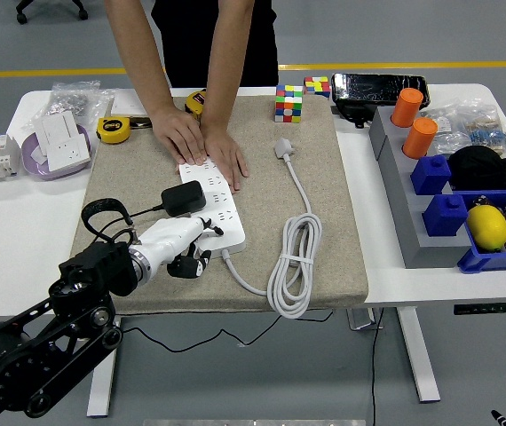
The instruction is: Pick up the plug,place it near the board,insert it into the board,press the button
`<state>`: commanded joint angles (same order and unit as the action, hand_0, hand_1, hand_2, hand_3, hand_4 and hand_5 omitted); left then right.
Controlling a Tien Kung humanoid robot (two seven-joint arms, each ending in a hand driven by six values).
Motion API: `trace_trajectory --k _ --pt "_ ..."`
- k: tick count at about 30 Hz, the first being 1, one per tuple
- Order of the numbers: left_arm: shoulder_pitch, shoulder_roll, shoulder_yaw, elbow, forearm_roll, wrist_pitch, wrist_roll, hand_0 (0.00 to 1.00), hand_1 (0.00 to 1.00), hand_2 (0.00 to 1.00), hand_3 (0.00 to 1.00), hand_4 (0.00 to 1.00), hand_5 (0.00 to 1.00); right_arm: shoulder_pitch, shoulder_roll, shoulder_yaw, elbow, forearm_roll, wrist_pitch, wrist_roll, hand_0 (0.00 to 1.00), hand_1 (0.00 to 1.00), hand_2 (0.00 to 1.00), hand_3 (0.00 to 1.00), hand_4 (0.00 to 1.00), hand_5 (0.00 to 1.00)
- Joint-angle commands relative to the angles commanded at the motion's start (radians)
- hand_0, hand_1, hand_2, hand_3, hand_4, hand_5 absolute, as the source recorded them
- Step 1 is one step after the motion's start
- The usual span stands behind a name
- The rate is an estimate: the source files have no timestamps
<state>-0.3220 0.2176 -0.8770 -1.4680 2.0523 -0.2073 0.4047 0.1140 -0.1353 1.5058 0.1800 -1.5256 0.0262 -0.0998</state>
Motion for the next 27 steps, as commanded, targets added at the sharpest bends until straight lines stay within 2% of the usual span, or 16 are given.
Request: trace_trajectory --k 27 --pt "0.004 -0.006 0.004 0.022 0.037 0.006 -0.001 0.165 0.054 0.149 0.762 0.404 0.085 0.000 0.000 0.004 0.000 -0.004 0.000 0.000 0.891 0.788 0.760 0.793 0.998 0.998"
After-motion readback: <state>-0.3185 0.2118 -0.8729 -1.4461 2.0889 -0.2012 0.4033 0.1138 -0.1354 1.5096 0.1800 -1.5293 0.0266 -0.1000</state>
